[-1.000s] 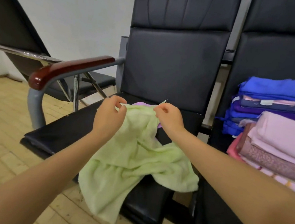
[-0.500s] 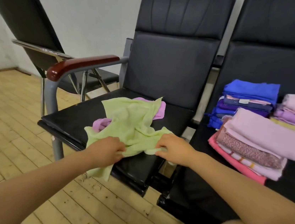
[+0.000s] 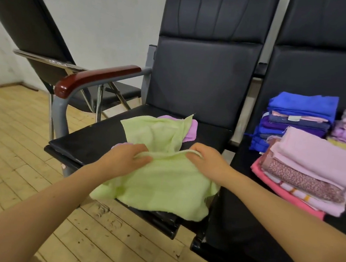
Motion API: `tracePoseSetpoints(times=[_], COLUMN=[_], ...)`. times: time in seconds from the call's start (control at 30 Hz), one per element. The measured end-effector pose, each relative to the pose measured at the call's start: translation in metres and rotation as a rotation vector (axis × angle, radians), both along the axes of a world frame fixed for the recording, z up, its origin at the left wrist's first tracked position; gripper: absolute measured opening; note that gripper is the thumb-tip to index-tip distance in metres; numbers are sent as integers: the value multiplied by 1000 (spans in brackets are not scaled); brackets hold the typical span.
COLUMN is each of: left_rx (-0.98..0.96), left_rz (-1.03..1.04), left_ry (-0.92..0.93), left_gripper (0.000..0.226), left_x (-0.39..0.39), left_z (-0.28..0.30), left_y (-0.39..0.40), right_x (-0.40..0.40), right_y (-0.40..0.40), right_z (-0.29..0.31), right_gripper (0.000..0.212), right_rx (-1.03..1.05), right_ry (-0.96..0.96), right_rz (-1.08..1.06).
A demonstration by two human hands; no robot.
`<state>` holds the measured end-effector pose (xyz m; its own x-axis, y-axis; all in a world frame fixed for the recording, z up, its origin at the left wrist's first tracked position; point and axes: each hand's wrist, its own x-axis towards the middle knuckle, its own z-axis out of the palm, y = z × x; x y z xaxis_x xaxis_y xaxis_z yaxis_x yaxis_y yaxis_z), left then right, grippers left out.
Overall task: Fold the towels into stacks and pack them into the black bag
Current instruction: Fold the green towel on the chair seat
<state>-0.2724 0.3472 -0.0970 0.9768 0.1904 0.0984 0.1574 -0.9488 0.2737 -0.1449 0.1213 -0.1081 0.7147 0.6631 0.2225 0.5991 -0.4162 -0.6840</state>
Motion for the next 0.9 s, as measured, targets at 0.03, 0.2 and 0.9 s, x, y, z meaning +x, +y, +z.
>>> tracePoseSetpoints(times=[0.03, 0.2, 0.9], left_rx=[-11, 109, -703], left_rz=[-11, -77, 551], left_ry=[26, 66, -539], left_gripper=[37, 39, 24], left_x=[2, 5, 50], left_z=[-5, -19, 9], left_y=[5, 21, 56], right_x=[5, 27, 80], right_y=[-2, -22, 64], right_z=[-5, -26, -1], right_gripper=[17, 36, 37], right_rx=[-19, -159, 447], right_ry=[7, -1, 553], right_rz=[-29, -146, -574])
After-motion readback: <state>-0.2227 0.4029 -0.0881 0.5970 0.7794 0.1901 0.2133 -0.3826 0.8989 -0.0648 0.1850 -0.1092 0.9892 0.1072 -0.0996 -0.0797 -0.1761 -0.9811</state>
